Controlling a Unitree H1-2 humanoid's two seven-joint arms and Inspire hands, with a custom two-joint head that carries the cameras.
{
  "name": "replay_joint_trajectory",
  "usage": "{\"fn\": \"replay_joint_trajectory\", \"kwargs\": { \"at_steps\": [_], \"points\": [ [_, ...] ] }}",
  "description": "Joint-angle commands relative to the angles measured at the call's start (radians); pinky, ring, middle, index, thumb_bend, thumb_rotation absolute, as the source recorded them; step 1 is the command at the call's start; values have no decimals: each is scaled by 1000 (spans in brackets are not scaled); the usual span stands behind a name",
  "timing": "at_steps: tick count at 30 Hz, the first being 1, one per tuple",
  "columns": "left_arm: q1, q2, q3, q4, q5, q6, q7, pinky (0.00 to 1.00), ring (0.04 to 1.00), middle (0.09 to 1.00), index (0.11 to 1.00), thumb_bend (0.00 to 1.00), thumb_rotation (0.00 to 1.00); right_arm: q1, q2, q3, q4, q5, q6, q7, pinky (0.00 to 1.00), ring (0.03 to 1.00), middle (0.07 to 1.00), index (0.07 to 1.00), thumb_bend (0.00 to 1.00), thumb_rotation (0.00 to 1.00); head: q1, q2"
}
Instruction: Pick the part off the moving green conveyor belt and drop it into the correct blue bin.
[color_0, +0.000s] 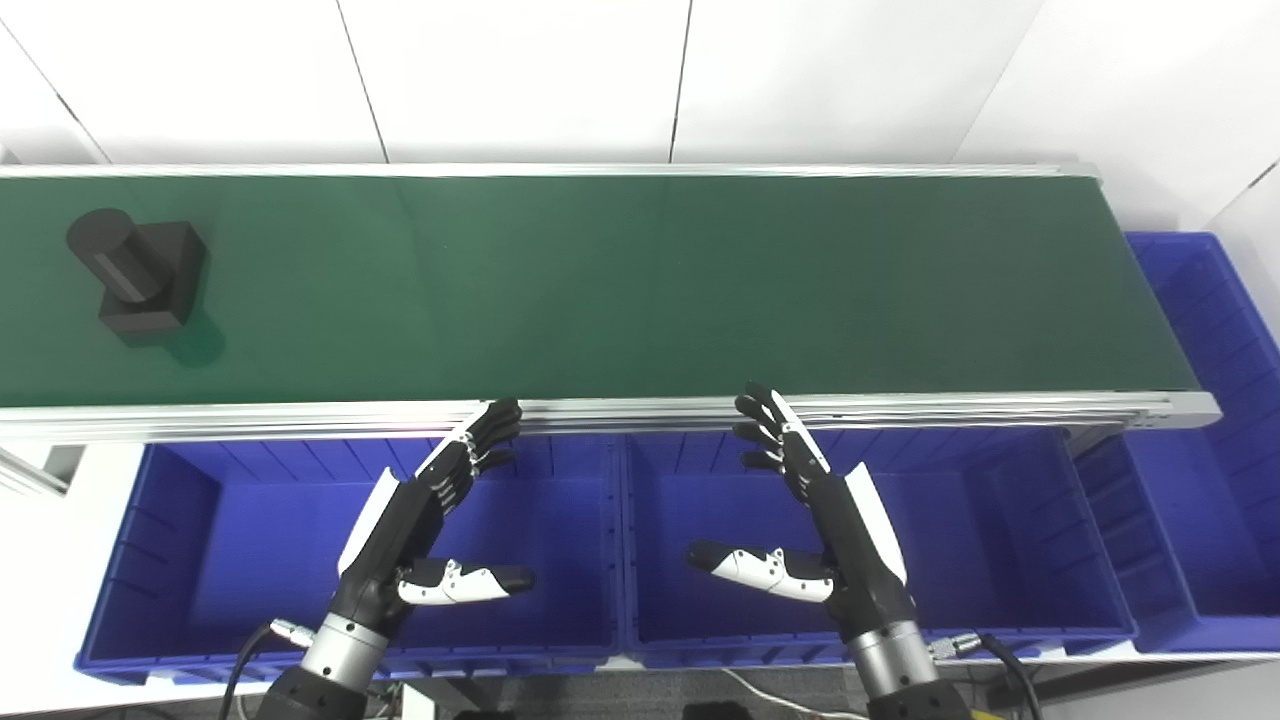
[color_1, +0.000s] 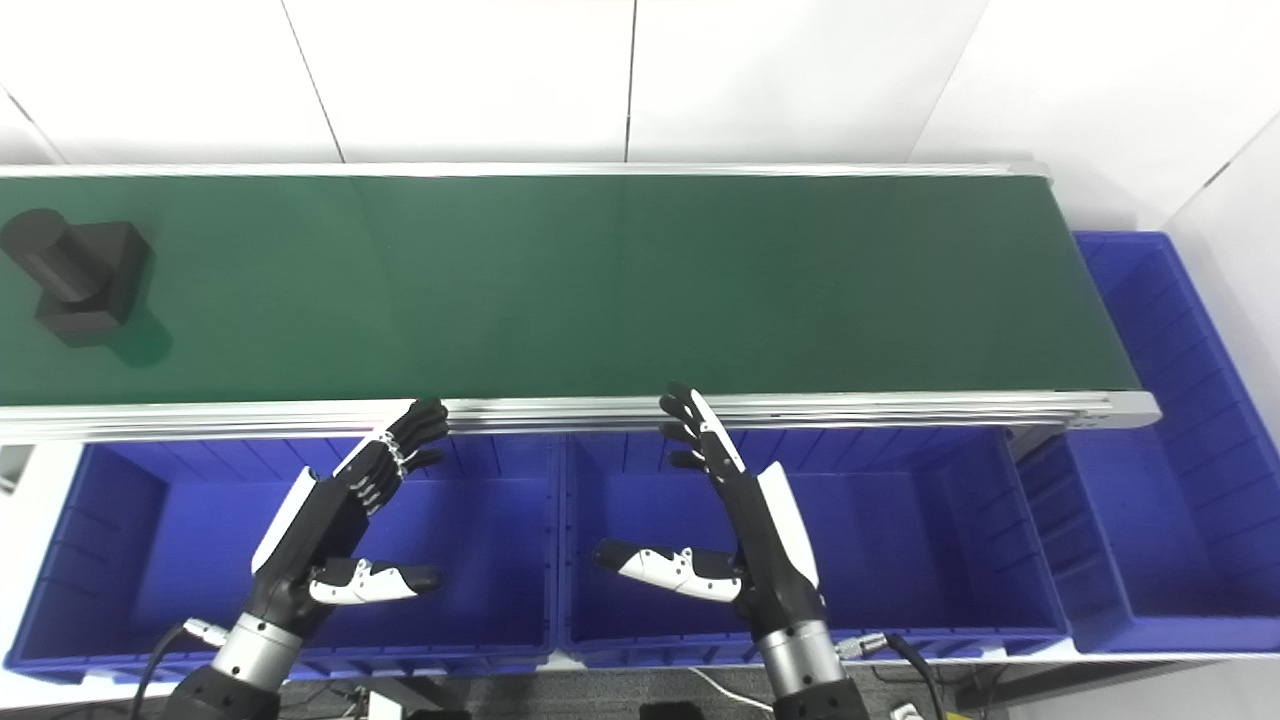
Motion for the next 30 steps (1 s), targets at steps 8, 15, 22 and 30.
{"fn": "replay_joint_trajectory", "kwargs": {
  "at_steps": [8, 15, 22, 30],
  "points": [
    [-18, -8, -19, -6, -7, -20, 31, 835, 885, 902, 893, 879, 388, -12, 6, -10, 3, 18, -24, -3, 789, 868, 905, 951, 792, 440, 11, 4],
    [-17, -7, -26, -3, -7, -20, 42, 836, 887, 905, 894, 886, 402, -9, 3, -11, 7, -1, -34, -11, 784, 859, 906, 952, 790, 456, 14, 4],
    [-18, -10, -24, 1, -28, -20, 30, 846, 893, 903, 890, 895, 397, -11, 4, -14, 18, 15, -48, -13, 802, 859, 899, 951, 792, 444, 15, -1],
    [-18, -12, -32, 1, -20, -20, 34, 845, 894, 907, 892, 895, 399, -13, -5, -19, 27, 26, -81, -15, 808, 859, 897, 953, 788, 449, 29, -2]
  ]
}}
